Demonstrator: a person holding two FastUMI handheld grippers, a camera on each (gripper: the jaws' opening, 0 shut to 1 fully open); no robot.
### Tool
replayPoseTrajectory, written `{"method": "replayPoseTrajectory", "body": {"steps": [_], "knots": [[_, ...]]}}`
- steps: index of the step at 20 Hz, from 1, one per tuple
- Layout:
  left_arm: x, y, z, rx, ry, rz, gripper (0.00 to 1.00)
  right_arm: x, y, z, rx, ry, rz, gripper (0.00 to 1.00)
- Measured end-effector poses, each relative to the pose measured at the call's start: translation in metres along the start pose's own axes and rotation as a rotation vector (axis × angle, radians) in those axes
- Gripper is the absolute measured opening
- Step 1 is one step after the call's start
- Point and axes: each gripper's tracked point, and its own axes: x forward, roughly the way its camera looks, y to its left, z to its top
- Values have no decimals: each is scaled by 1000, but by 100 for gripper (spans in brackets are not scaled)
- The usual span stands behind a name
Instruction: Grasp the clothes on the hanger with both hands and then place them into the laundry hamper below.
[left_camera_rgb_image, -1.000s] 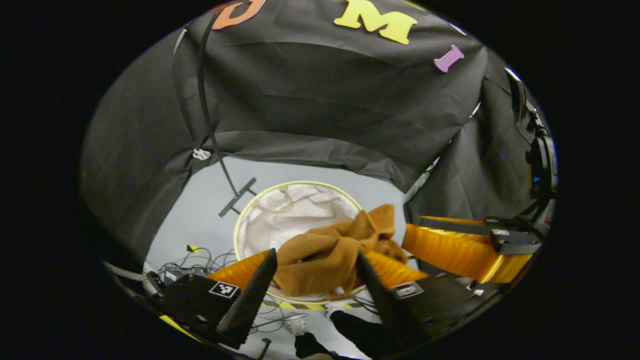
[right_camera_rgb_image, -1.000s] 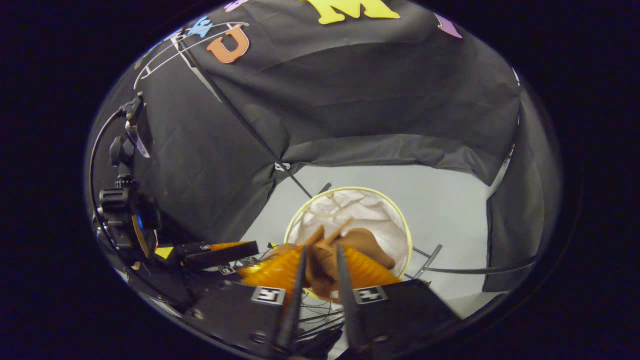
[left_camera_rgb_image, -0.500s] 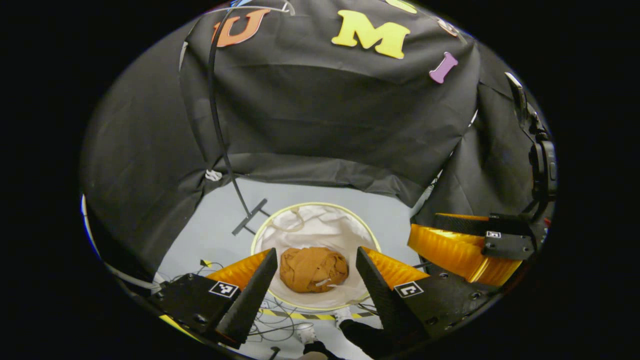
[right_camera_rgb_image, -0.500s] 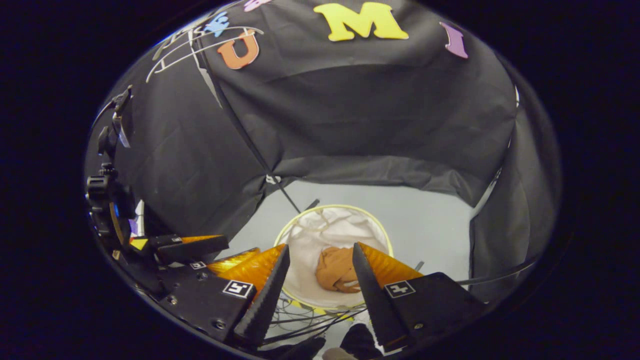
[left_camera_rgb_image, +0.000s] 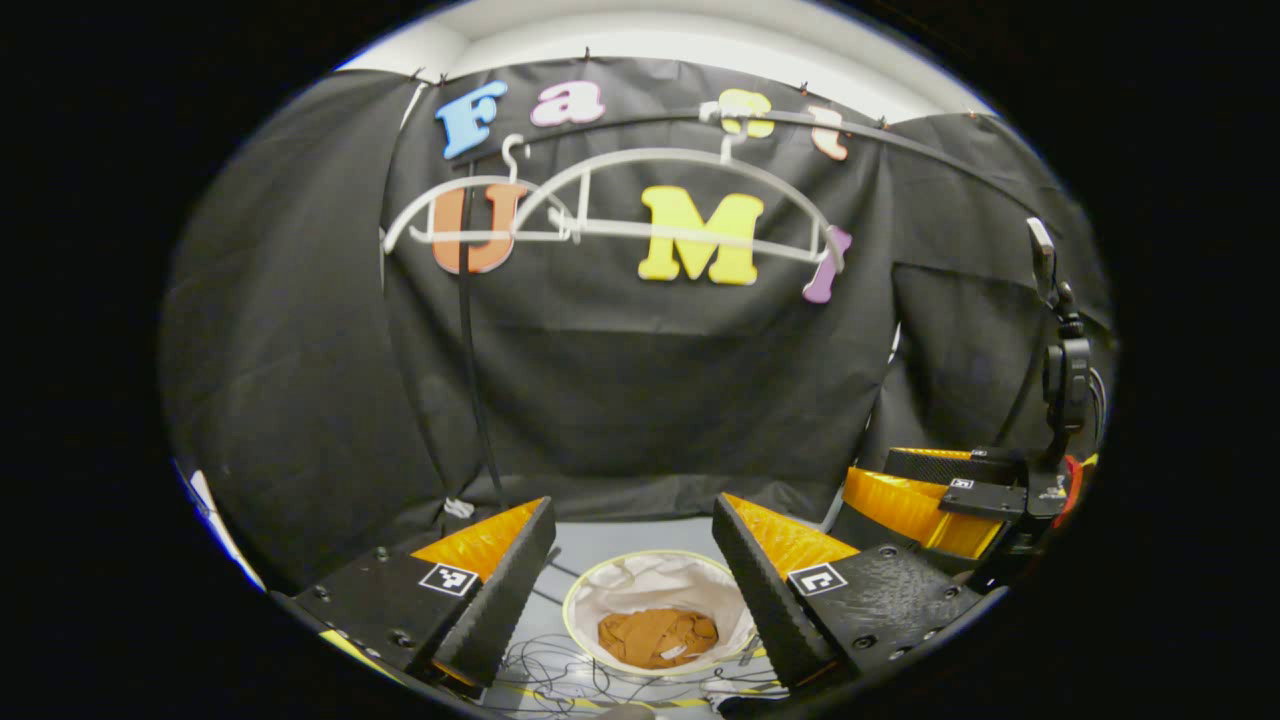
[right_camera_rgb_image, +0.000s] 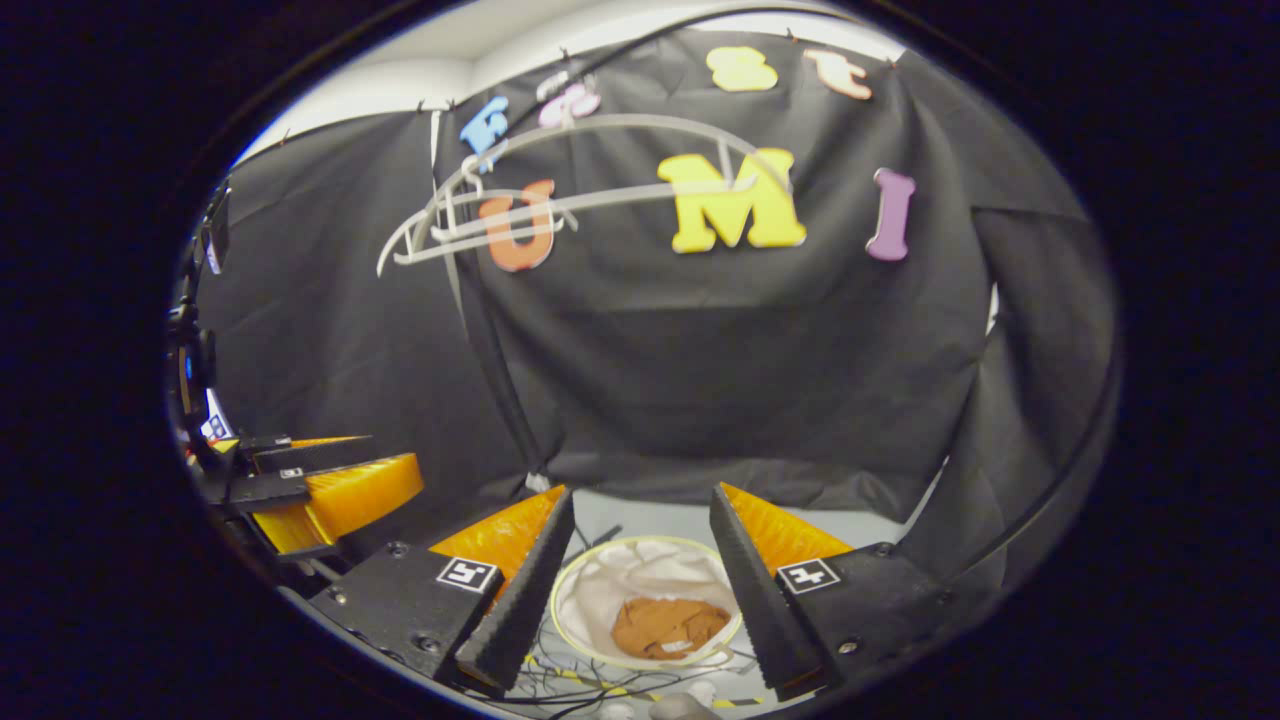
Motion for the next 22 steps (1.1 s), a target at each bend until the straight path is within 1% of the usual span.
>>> {"method": "replayPoseTrajectory", "body": {"steps": [1, 2, 4, 5, 7, 9, 11, 13, 16, 18, 20, 22], "knots": [[-12, 3, 20, 17, -50, 1, 92, -17, 4, 9, -8, -37, -14, 96], [-26, 8, 35, 32, -96, 3, 92, -33, 9, 18, -12, -70, -20, 100], [-49, 13, 60, 48, -171, 15, 93, -67, 19, 36, -9, -135, -31, 100], [-54, 13, 66, 38, -203, 17, 94, -85, 21, 42, -9, -165, -35, 100], [-81, 10, 82, 17, -250, 17, 95, -114, 24, 55, -22, -231, -48, 100], [-103, 11, 90, 18, -291, 46, 97, -132, 24, 71, -24, -286, -75, 100], [-121, 4, 97, 28, -308, 84, 98, -155, 26, 94, -13, -330, -82, 100], [-131, -2, 104, 37, -322, 116, 100, -171, 28, 102, -15, -354, -80, 100], [-144, -5, 105, 59, -340, 140, 100, -179, 26, 103, -40, -363, -78, 100], [-148, -16, 104, 63, -346, 134, 100, -180, 21, 102, -47, -362, -87, 100], [-156, -24, 101, 54, -344, 147, 100, -182, 19, 104, -34, -368, -99, 100], [-159, -37, 99, 46, -340, 140, 100, -183, 21, 104, -33, -368, -91, 100]]}}
